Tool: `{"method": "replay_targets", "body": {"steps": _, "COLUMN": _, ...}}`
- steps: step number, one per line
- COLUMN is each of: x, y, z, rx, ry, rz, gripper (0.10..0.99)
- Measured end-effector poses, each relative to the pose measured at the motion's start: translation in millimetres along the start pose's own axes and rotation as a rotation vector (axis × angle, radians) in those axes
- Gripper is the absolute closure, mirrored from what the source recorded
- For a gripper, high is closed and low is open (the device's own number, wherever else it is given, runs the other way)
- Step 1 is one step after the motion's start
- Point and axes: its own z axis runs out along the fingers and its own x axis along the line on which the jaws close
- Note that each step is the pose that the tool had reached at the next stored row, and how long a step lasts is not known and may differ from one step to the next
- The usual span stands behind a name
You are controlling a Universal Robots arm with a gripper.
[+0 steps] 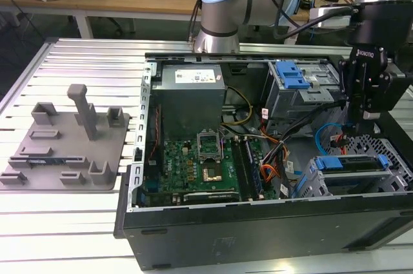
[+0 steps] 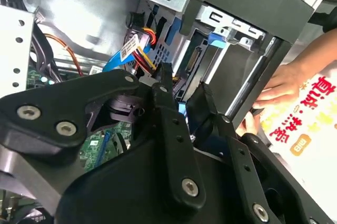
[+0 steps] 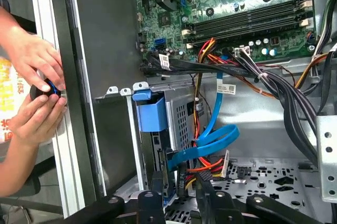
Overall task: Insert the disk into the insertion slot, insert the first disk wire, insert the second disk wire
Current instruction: 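Insert the first disk wire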
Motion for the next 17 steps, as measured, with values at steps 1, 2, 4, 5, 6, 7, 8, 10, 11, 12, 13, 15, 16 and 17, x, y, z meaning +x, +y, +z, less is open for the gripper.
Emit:
{"method": "replay_targets", "body": {"steps": 1, "x": -0.3, "y": 1.7, "z": -0.2, "rx": 0.017, "ry": 0.0034, "rz": 0.007, "gripper": 0.710}}
{"method": "replay_targets", "body": {"steps": 2, "x": -0.6, "y": 3.2, "z": -0.2, "rx": 0.027, "ry": 0.0051, "rz": 0.012, "gripper": 0.710}}
{"method": "replay_targets", "body": {"steps": 4, "x": -0.7, "y": 6.9, "z": 0.5, "rx": 0.039, "ry": 0.0051, "rz": 0.017, "gripper": 0.710}}
{"method": "replay_targets", "body": {"steps": 5, "x": -0.8, "y": 8.2, "z": 0.9, "rx": 0.041, "ry": 0.0048, "rz": 0.018, "gripper": 0.710}}
{"method": "replay_targets", "body": {"steps": 6, "x": -1.1, "y": 8.9, "z": 1.3, "rx": 0.043, "ry": 0.0046, "rz": 0.018, "gripper": 0.710}}
{"method": "replay_targets", "body": {"steps": 7, "x": -1.7, "y": 9.1, "z": 1.5, "rx": 0.045, "ry": 0.0045, "rz": 0.017, "gripper": 0.710}}
{"method": "replay_targets", "body": {"steps": 8, "x": -2.1, "y": 9.1, "z": 1.6, "rx": 0.046, "ry": 0.0045, "rz": 0.017, "gripper": 0.710}}
{"method": "replay_targets", "body": {"steps": 10, "x": -3.3, "y": 10.6, "z": 2.3, "rx": 0.051, "ry": 0.0040, "rz": 0.017, "gripper": 0.710}}
{"method": "replay_targets", "body": {"steps": 11, "x": -3.6, "y": 12.6, "z": 2.5, "rx": 0.052, "ry": 0.0046, "rz": 0.018, "gripper": 0.710}}
{"method": "replay_targets", "body": {"steps": 12, "x": -4.1, "y": 14.7, "z": 2.6, "rx": 0.053, "ry": 0.0055, "rz": 0.018, "gripper": 0.710}}
{"method": "replay_targets", "body": {"steps": 13, "x": -4.9, "y": 15.6, "z": 2.4, "rx": 0.055, "ry": 0.0069, "rz": 0.019, "gripper": 0.710}}
{"method": "replay_targets", "body": {"steps": 15, "x": -6.6, "y": 15.6, "z": 1.8, "rx": 0.057, "ry": 0.0079, "rz": 0.019, "gripper": 0.710}}
{"method": "replay_targets", "body": {"steps": 16, "x": -7.6, "y": 15.7, "z": 1.4, "rx": 0.057, "ry": 0.0082, "rz": 0.019, "gripper": 0.710}}
{"method": "replay_targets", "body": {"steps": 17, "x": -8.8, "y": 15.8, "z": 0.9, "rx": 0.058, "ry": 0.0095, "rz": 0.018, "gripper": 0.710}}
